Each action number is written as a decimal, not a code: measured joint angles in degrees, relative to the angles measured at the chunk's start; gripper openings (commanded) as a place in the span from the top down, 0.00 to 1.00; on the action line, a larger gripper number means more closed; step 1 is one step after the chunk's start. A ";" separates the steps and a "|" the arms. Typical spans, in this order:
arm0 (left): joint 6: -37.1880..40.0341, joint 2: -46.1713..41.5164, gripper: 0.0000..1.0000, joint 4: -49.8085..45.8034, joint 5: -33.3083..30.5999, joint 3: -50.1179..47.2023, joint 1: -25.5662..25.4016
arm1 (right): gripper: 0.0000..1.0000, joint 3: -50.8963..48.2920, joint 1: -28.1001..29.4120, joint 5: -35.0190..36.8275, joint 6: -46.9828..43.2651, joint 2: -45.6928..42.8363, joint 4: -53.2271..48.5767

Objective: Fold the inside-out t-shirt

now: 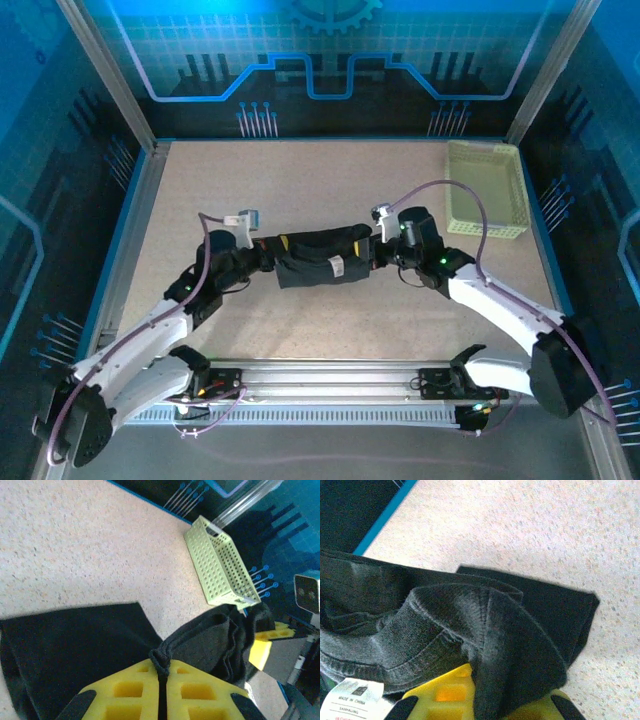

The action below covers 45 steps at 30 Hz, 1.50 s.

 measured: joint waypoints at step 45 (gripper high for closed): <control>-4.98 49.44 0.80 -7.96 -3.89 23.04 14.23 | 0.53 36.22 -3.87 3.08 -0.55 44.96 -12.59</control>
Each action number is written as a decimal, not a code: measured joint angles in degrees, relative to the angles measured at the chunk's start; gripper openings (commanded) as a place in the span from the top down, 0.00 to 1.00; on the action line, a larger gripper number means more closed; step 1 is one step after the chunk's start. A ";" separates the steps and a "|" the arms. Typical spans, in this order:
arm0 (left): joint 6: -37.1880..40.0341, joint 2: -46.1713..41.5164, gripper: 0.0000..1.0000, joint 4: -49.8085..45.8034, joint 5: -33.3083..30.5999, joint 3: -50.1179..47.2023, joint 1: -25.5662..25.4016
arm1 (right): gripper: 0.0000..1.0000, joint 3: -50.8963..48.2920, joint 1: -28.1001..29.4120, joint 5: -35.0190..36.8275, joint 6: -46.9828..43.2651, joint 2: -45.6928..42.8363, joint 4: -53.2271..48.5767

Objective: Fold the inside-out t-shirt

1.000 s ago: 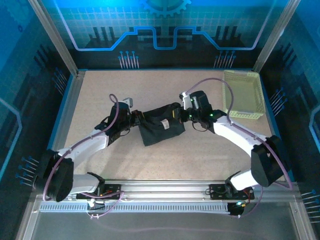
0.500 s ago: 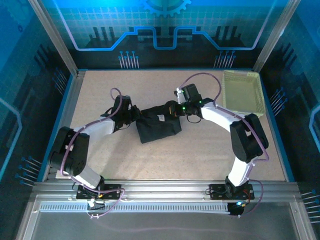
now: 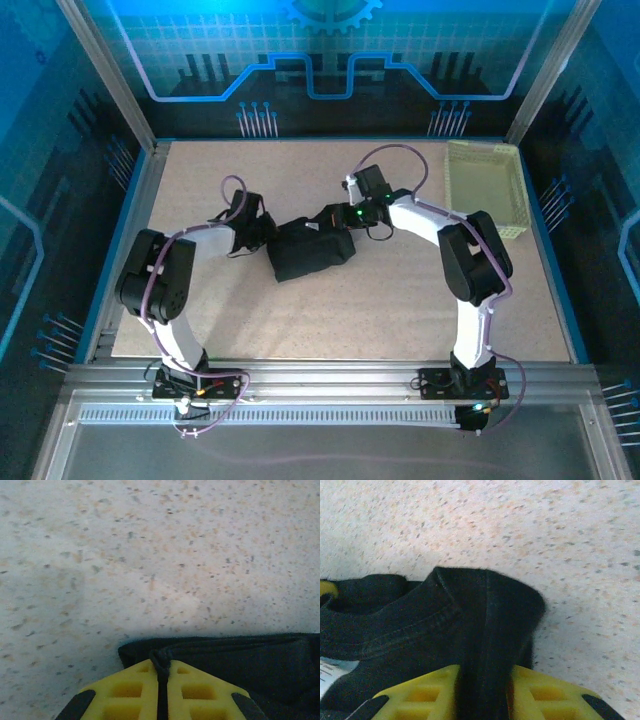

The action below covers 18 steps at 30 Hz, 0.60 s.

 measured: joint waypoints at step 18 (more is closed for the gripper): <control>2.43 -23.19 0.53 -13.22 -7.65 -0.76 -5.62 | 0.50 -7.69 2.38 4.87 -5.20 -18.69 -2.08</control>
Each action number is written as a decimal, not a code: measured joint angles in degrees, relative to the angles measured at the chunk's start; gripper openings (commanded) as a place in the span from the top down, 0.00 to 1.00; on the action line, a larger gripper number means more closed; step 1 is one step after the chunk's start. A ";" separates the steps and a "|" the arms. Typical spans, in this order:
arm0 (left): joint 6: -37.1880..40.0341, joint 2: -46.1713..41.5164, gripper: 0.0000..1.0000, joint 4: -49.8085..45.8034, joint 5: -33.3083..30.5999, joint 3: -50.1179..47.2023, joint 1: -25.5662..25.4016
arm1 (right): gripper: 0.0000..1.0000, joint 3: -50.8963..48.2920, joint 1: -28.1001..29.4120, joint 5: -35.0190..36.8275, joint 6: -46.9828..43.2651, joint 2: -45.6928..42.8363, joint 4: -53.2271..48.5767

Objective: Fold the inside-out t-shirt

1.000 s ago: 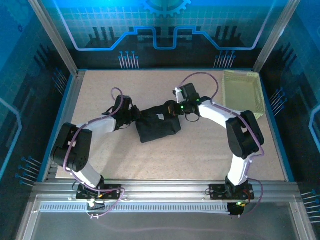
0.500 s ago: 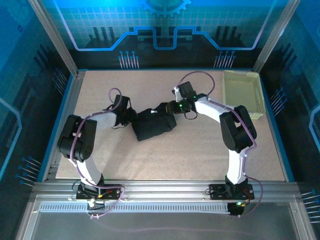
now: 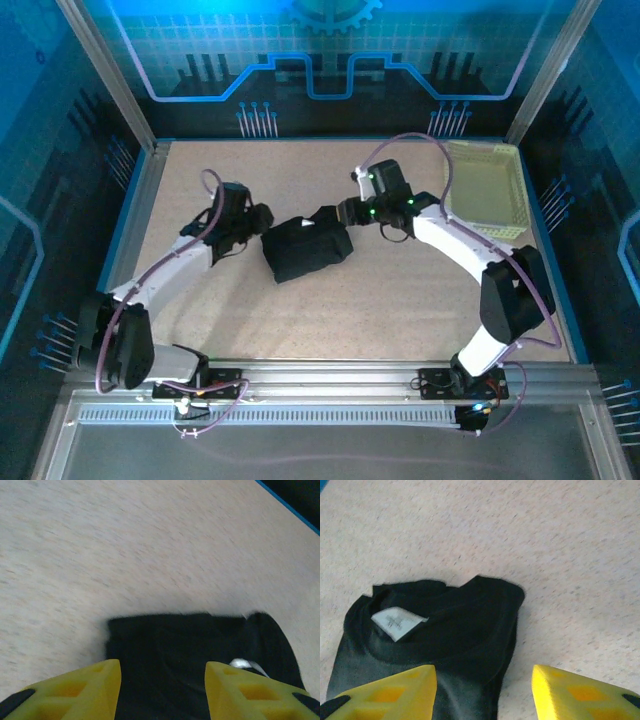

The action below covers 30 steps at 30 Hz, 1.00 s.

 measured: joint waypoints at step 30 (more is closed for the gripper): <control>-3.17 -5.73 0.52 1.44 -4.11 -9.20 -9.03 | 0.52 -7.43 2.34 2.47 5.66 1.03 3.06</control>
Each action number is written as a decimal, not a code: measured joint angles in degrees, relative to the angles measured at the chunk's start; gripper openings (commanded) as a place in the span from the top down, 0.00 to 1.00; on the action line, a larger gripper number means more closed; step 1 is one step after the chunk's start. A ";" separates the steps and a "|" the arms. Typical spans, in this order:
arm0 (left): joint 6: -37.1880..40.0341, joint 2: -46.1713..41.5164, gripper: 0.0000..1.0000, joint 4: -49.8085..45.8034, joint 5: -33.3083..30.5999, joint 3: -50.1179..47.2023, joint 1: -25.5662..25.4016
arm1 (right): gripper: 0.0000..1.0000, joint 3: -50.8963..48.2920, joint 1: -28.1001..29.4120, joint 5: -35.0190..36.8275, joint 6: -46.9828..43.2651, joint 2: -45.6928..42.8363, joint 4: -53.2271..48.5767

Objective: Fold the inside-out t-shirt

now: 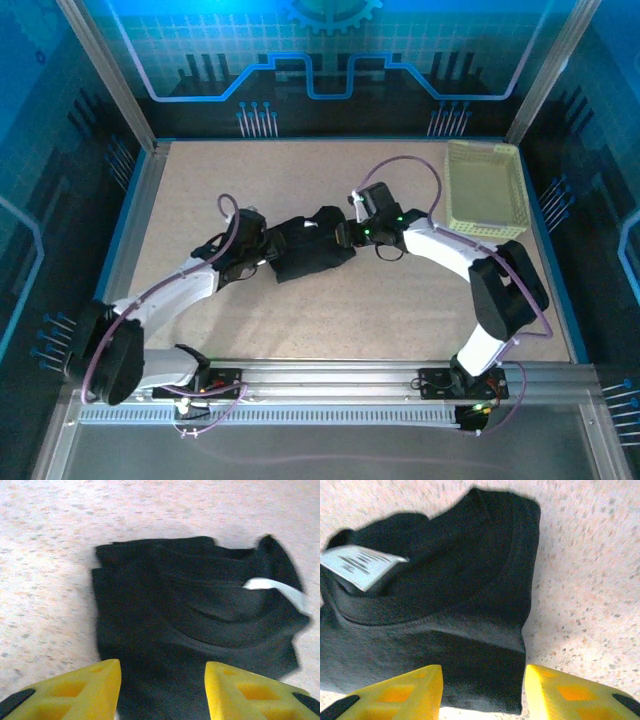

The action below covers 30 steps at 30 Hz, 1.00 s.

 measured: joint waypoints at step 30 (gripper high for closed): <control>1.27 11.65 0.42 -5.84 -5.22 6.95 5.42 | 0.32 6.43 7.39 0.28 9.27 11.63 2.80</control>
